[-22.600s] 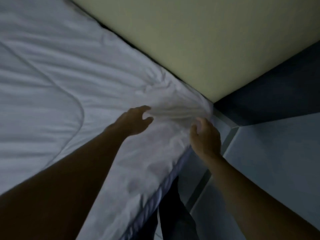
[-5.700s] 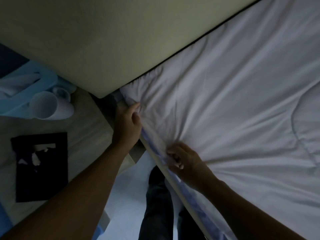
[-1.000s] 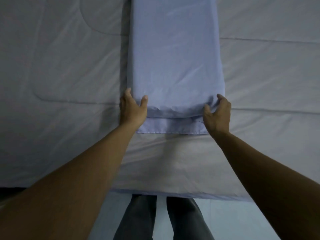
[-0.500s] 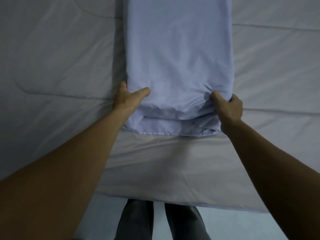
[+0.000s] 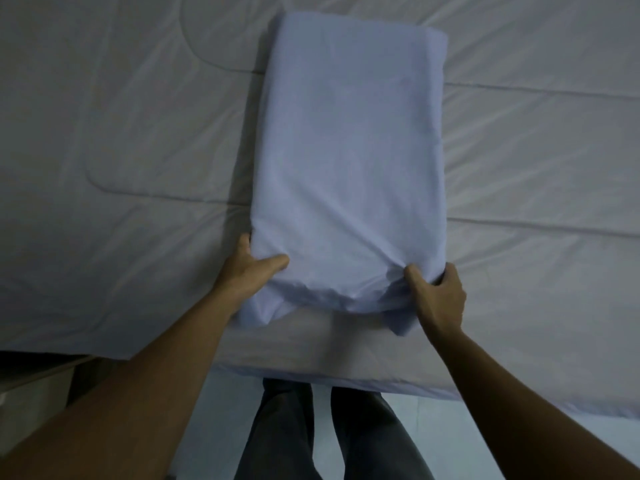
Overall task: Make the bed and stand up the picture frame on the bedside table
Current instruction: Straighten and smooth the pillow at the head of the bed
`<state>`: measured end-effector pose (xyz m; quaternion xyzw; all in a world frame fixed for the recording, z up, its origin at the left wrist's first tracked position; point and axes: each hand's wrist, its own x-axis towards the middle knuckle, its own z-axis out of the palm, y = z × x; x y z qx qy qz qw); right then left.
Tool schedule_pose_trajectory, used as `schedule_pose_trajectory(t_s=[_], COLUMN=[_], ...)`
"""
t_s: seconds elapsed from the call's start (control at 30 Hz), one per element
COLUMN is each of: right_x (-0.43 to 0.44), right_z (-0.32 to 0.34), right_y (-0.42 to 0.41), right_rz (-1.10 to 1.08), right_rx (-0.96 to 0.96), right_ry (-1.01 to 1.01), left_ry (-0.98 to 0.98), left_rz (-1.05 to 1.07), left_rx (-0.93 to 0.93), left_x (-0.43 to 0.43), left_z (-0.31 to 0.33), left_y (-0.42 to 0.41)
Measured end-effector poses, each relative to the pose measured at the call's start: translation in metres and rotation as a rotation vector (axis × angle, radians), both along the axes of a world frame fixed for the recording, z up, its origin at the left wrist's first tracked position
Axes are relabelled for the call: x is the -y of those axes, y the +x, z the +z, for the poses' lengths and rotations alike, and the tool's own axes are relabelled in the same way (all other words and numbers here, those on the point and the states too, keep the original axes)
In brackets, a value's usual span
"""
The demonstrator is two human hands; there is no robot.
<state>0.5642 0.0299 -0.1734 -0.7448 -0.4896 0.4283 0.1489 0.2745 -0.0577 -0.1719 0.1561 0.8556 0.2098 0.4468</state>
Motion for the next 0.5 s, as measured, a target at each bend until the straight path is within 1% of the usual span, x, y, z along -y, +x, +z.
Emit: schedule_pose_trajectory(t_s=[0.03,0.07,0.1,0.13,0.17,0.2,0.27,0.3,0.37,0.43,0.5], right_x=[0.006,0.010,0.012,0.012,0.012,0.012,0.008,0.006,-0.003,-0.013,-0.019], right_z=[-0.003,-0.007,-0.010,-0.014,-0.017,-0.018,-0.023,-0.028,-0.040,-0.057,-0.076], right_y=[0.005,0.009,0.010,0.010,0.006,-0.001,-0.021,-0.034,-0.060,-0.074,-0.065], right_rz=[0.062,0.099,0.117,0.141,0.190,0.267,0.473,0.577,0.754,0.890,1.015], right_rx=[0.037,0.095,0.173,0.255,0.307,0.312,0.246,0.218,0.229,0.306,0.443], right_ry=[-0.039,-0.058,-0.026,0.064,0.193,0.335,0.540,0.598,0.618,0.591,0.624], left_ry=[-0.058,-0.109,-0.146,-0.138,-0.074,0.026,0.211,0.269,0.289,0.260,0.236], left_rz=[-0.038,-0.093,-0.168,-0.243,-0.305,-0.363,-0.502,-0.580,-0.743,-0.888,-0.992], left_rx=[-0.005,-0.055,-0.157,-0.297,-0.436,-0.545,-0.679,-0.711,-0.726,-0.777,-0.859], left_x=[0.007,0.013,0.016,0.016,0.014,0.010,-0.005,-0.014,-0.030,-0.039,-0.034], left_z=[-0.002,-0.004,-0.006,-0.007,-0.008,-0.007,-0.010,-0.018,-0.032,-0.052,-0.070], left_y=[0.000,0.001,0.003,0.009,0.015,0.023,0.037,0.043,0.051,0.045,0.026])
